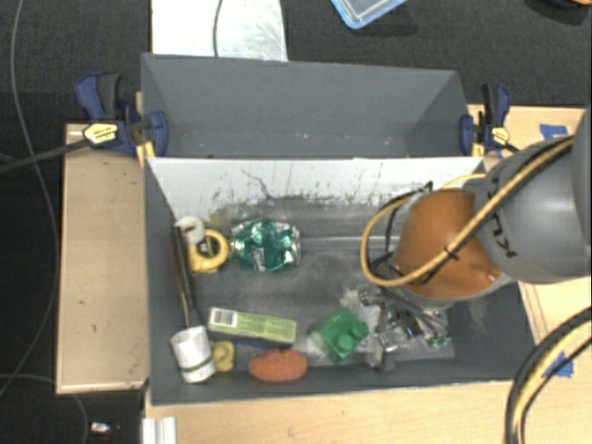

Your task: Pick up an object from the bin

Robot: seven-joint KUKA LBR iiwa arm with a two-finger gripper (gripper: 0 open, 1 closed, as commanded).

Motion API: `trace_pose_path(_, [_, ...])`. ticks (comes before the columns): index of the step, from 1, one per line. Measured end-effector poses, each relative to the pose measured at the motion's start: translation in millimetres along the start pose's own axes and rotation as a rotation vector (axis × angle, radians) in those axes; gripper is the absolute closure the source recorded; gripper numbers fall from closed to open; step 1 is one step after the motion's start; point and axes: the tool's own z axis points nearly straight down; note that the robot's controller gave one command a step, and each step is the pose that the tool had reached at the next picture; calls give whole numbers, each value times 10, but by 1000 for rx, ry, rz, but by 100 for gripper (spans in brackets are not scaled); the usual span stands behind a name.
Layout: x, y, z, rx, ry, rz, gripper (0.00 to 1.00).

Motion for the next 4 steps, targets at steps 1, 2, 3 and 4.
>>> trace_pose_path(1, [44, 11, -33, -1, -4, 103, 0])
trace_pose_path(2, [-35, 180, -4, -1, -5, 205, 0])
trace_pose_path(3, [-113, 256, 2, 1, -9, 311, 100])
trace_pose_path(4, [-113, 256, 2, 1, -9, 308, 0])
